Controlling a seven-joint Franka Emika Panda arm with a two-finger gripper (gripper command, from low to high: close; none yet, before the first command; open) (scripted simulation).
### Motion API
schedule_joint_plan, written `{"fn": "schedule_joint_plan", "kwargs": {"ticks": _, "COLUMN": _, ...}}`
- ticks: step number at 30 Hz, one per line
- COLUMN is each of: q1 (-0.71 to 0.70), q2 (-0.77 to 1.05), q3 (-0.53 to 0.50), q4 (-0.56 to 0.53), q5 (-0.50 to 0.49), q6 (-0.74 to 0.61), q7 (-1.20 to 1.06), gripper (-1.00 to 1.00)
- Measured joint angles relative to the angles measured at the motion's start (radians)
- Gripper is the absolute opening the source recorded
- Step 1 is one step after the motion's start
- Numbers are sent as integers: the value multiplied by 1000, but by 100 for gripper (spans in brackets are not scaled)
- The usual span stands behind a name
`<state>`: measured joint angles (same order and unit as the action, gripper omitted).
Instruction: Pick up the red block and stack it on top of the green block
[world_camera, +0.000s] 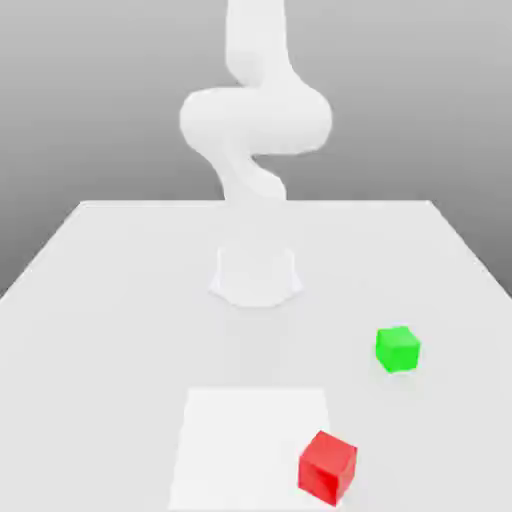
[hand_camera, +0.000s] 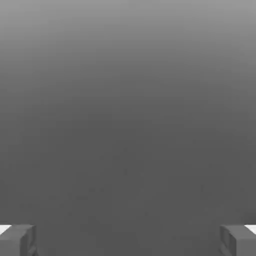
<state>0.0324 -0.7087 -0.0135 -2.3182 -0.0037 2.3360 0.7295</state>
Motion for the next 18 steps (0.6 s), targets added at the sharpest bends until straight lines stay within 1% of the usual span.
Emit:
{"fn": "schedule_joint_plan", "kwargs": {"ticks": 11, "q1": 127, "q2": 405, "q3": -54, "q4": -81, "q5": 9, "q6": 160, "q7": -331, "gripper": 0}}
{"fn": "schedule_joint_plan", "kwargs": {"ticks": 18, "q1": 175, "q2": 659, "q3": -51, "q4": -131, "q5": 31, "q6": 260, "q7": -550, "gripper": 0}}
